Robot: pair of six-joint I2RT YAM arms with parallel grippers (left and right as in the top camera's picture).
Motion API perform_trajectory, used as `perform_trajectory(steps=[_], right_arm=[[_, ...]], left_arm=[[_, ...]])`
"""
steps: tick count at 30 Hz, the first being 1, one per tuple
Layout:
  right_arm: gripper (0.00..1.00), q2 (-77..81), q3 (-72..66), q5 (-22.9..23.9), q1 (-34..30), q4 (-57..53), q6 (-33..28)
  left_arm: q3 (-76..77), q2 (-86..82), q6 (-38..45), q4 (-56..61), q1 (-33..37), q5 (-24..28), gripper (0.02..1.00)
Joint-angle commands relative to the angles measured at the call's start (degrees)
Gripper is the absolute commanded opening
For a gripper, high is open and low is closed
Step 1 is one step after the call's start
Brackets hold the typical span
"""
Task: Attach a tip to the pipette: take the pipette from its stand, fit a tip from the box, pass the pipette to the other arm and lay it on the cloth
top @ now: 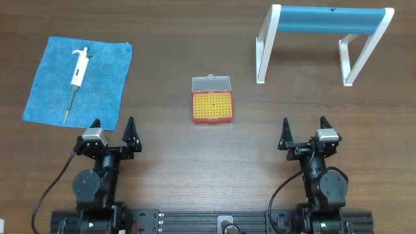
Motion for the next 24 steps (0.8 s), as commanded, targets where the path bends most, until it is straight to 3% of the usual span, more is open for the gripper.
perform_trajectory(steps=[1, 24], right_arm=[[0.976, -0.4, -0.2, 2.7, 0.3, -2.5, -2.6], [0.976, -0.5, -0.2, 2.6, 0.4, -2.5, -2.5]], left_arm=[[-0.1, -0.4, 1.0, -0.3, -0.2, 0.2, 0.954], [-0.1, -0.4, 0.9, -0.3, -0.2, 0.2, 0.954]])
